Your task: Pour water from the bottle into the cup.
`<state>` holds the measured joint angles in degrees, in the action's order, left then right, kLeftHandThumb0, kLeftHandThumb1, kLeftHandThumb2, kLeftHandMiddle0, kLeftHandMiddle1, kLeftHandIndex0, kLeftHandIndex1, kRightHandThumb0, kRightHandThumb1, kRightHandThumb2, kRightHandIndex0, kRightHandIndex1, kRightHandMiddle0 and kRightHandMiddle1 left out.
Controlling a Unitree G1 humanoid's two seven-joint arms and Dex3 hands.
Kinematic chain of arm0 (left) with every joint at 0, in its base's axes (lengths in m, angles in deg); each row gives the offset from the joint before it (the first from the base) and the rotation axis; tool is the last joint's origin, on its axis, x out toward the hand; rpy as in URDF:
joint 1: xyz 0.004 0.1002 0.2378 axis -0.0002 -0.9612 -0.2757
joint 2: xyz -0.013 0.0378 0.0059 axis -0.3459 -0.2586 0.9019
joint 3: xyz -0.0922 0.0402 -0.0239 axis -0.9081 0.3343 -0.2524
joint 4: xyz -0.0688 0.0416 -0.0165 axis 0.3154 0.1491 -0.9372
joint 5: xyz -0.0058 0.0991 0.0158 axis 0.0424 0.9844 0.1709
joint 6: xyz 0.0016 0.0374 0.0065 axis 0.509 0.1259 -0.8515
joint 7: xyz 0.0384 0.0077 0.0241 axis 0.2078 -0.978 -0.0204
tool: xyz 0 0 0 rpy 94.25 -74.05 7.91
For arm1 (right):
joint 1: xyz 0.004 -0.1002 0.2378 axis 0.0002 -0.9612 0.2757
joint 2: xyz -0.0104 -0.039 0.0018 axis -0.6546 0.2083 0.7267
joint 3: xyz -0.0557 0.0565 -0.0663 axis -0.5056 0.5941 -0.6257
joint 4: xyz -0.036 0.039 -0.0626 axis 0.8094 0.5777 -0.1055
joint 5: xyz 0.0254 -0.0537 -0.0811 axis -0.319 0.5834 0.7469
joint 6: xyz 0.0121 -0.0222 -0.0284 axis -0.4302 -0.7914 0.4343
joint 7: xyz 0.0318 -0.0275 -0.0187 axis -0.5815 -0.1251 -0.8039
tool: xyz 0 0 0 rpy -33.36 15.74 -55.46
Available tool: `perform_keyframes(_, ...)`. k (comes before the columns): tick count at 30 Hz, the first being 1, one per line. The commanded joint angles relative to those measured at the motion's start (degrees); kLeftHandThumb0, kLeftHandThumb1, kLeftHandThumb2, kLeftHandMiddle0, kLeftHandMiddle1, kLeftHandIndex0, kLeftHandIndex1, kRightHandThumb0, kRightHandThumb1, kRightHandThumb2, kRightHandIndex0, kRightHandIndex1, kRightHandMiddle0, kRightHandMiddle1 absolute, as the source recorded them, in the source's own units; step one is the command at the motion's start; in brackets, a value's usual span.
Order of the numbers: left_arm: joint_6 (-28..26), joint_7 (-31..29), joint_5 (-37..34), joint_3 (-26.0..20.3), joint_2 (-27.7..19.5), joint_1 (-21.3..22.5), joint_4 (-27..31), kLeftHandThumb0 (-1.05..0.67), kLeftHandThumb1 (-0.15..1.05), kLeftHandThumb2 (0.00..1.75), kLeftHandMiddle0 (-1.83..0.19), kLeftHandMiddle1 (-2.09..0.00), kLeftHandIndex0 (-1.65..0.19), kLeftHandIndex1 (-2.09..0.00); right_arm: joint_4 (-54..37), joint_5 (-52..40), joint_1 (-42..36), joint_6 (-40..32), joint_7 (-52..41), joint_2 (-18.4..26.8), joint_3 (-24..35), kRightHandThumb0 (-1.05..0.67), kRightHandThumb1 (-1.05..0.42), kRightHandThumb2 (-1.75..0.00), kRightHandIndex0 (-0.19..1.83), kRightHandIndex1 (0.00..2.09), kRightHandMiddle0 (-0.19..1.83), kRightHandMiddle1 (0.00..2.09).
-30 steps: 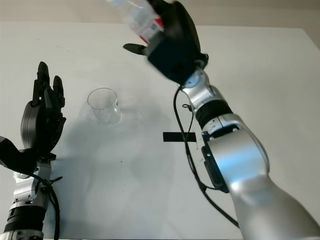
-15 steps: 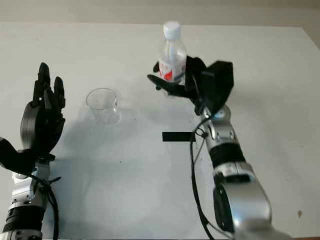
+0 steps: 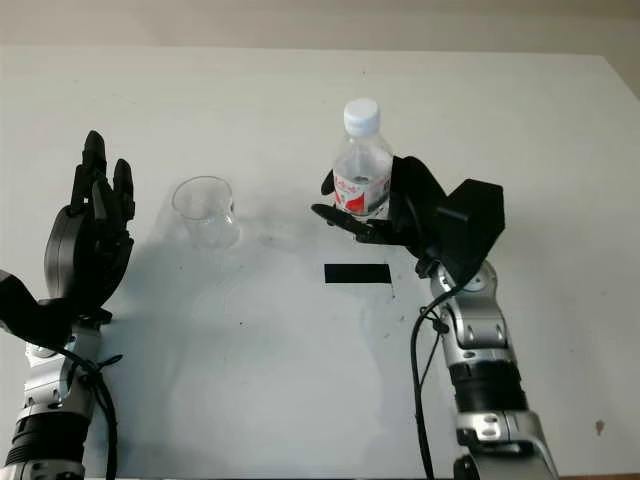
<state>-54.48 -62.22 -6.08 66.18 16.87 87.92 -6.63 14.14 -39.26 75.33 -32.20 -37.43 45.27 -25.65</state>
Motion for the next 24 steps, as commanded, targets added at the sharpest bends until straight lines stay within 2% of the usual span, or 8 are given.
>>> perform_keyframes(1,0.2,-0.5,-0.6,-0.2,0.3,-1.2,0.0,-0.71,1.05,0.75,0.19,0.00,0.19,0.00,-2.5,-1.0,-1.6,-0.9,0.7,-1.1,0.0,-0.38,-1.05,-0.46,1.16,2.09,0.86,2.09)
perform_keyframes(7,0.4,-1.3,-1.4,-0.5,0.1,-1.7,0.2,-0.70,1.05,0.77,0.19,0.00,0.19,0.00,-3.2,-1.8,-3.3,-9.1,4.8,-3.7,0.0,-0.41,-1.05,-0.45,1.18,2.09,0.85,2.09)
perform_keyframes(24,0.7,-1.9,-1.0,-0.6,-0.8,-2.3,1.0,-0.69,1.05,0.75,0.19,0.00,0.19,0.00,1.5,-1.8,-5.3,-7.9,6.5,-6.2,0.0,-0.46,-1.05,-0.45,1.14,2.09,0.73,2.09)
